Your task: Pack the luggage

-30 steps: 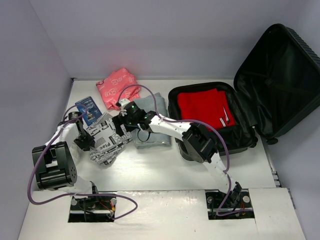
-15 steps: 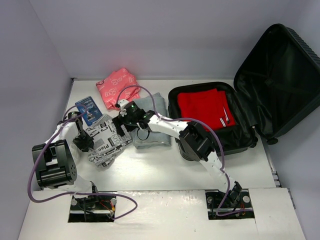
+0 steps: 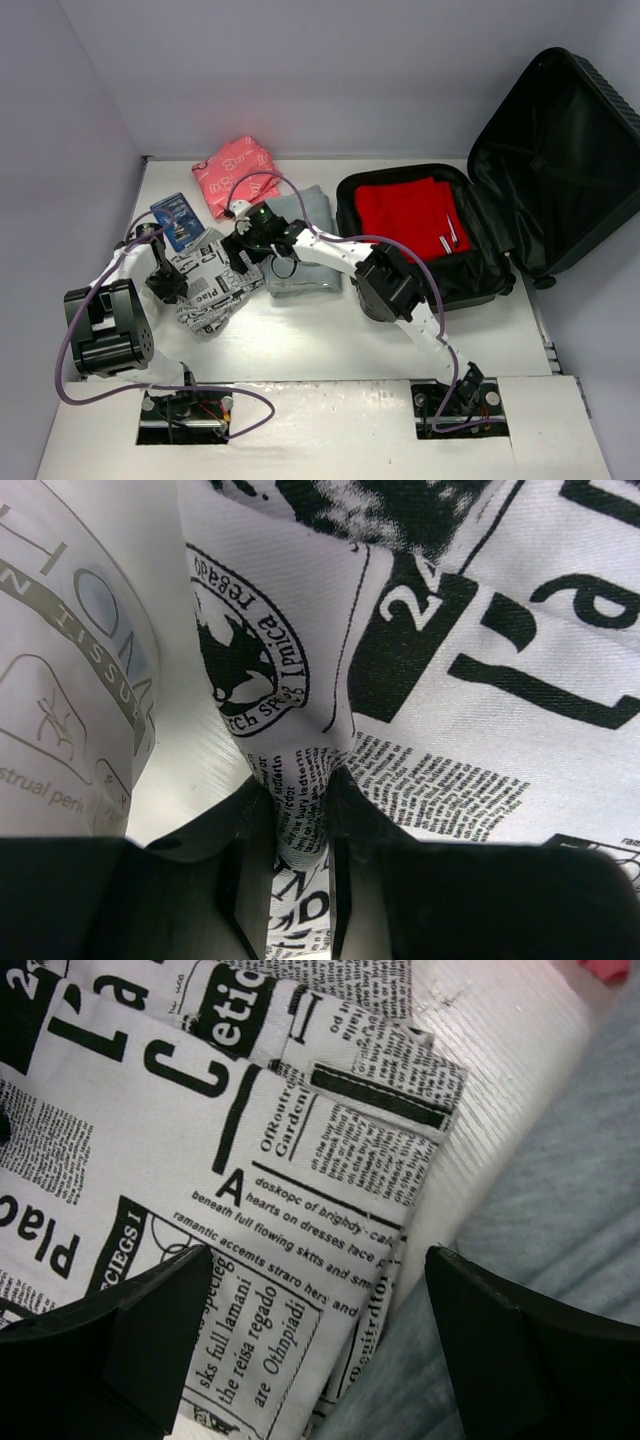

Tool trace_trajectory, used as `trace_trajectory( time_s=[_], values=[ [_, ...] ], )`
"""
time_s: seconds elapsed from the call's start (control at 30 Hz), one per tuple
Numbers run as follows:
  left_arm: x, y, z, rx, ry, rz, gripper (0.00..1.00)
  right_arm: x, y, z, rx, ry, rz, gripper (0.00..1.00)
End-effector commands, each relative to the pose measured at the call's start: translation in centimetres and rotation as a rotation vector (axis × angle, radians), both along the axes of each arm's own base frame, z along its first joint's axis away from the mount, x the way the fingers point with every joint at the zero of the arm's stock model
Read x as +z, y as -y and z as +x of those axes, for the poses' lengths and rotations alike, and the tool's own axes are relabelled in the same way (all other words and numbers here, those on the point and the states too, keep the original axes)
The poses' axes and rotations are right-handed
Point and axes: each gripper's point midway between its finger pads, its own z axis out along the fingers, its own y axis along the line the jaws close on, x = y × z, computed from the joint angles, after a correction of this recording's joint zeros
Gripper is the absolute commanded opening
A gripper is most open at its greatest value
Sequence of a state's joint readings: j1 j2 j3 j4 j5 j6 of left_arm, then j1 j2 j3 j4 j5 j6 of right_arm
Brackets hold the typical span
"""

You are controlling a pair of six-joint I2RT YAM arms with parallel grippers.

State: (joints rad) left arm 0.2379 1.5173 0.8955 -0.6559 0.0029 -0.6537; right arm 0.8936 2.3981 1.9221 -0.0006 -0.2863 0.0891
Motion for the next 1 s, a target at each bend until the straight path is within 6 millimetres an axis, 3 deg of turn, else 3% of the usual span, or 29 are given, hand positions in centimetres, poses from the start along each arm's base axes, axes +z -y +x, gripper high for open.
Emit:
trace_trajectory(
  time_s=[0.0, 0.33, 0.4, 0.43, 0.5, 0.53, 0.63, 0.7, 0.73, 0.8, 0.83, 0.97],
  values=[
    [-0.4, -0.2, -1.2, -0.015, -0.061, 0.002, 0.02, 1.1, -1.8, 0.0, 0.067, 0.018, 0.054, 0.84],
    [-0.7, -0.1, -1.0, 0.002, -0.057, -0.01, 0.02, -4.2, -1.0, -2.0, 0.097, -0.099, 0.004, 0.83],
    [-0.6, 0.3, -0.8, 0.001, -0.043, -0.032, 0.02, -4.4, -1.0, -2.4, 0.108, -0.117, 0.005, 0.72],
    [-0.5, 0.4, -0.6, -0.001, -0.034, -0.036, 0.02, -4.3, -1.0, -2.8, 0.119, -0.128, 0.01, 0.58],
    [-0.5, 0.5, -0.3, 0.002, -0.018, -0.042, 0.02, -3.7, -1.5, -3.7, 0.165, -0.156, 0.04, 0.47],
    [-0.3, 0.8, -0.1, 0.001, -0.003, -0.057, 0.02, -3.0, -1.7, -3.9, 0.178, -0.161, 0.059, 0.32],
    [0.7, 1.3, 0.6, 0.0, 0.05, -0.08, 0.01, -0.8, -2.5, -4.5, 0.227, -0.171, 0.111, 0.02],
    [1.9, 1.3, 1.4, -0.008, 0.099, -0.081, 0.0, 0.8, -2.7, -4.5, 0.235, -0.154, 0.134, 0.0],
    [3.3, 1.4, 2.0, -0.017, 0.149, -0.076, 0.0, 2.9, -3.0, -4.2, 0.242, -0.122, 0.159, 0.0],
    [5.1, 1.3, 2.6, -0.029, 0.201, -0.067, 0.0, 5.1, -3.2, -3.7, 0.233, -0.081, 0.182, 0.0],
    [7.4, 1.1, 3.6, -0.042, 0.266, -0.048, 0.0, 7.0, -3.4, -3.4, 0.232, -0.054, 0.205, 0.0],
    [12.9, 1.1, 4.7, -0.079, 0.384, -0.025, 0.0, 12.6, -3.8, -2.8, 0.222, 0.019, 0.278, 0.0]
  ],
)
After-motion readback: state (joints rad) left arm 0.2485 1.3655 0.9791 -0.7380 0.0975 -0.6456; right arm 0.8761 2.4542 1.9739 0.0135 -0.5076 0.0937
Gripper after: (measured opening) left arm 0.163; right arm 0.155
